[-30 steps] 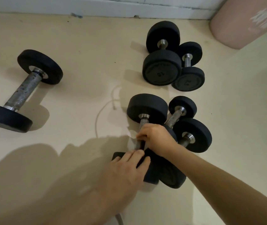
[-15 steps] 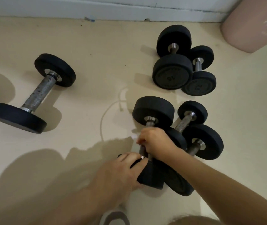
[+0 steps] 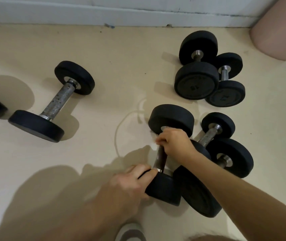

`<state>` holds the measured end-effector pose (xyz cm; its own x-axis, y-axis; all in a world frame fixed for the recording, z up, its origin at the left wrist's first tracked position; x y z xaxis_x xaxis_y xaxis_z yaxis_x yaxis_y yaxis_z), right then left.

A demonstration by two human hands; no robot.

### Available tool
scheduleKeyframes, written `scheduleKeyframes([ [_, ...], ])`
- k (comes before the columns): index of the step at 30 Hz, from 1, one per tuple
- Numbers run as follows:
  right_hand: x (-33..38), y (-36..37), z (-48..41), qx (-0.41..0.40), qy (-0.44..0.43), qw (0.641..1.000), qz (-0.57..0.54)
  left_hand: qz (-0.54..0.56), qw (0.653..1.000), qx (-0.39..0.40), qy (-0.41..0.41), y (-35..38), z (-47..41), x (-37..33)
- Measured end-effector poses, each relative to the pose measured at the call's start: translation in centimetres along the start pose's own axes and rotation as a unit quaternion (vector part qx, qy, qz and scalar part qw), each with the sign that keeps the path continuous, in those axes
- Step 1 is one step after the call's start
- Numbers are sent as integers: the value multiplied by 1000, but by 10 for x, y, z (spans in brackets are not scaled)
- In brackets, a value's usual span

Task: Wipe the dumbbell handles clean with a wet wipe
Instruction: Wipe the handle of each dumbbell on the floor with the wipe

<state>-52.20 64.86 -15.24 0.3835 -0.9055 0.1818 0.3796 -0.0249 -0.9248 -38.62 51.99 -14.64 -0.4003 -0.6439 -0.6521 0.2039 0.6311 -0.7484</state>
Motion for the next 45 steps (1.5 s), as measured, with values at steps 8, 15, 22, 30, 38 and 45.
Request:
scheduleKeyframes([
  [8,-8,3,37,5,157,798,-582,43,995,80,-50,-3,-5,12],
  [15,35,-21,51,-37,106,605,-788,496,814,-62,-298,-65,-44,18],
  [22,28,-39,59,-117,83,859,-492,426,842,-39,-328,-63,-57,23],
  [30,10,34,74,-21,227,872,-433,102,879,251,-393,-14,-79,60],
  [38,26,53,56,6,217,828,-516,33,871,274,-405,-15,-74,94],
  [45,33,55,48,4,197,772,-605,-34,930,247,-271,-19,-91,55],
])
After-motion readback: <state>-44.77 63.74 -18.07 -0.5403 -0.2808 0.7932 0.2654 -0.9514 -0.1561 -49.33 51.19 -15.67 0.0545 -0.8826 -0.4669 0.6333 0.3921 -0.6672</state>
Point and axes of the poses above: each hand's wrist, its own z-axis away from the middle knuckle, its own y-axis out of the palm, x = y × z, the point moved 5 cm from there along -z, towards the middle knuckle, and after that the axes turned 4 degrees about z, right-handed, at the moved point
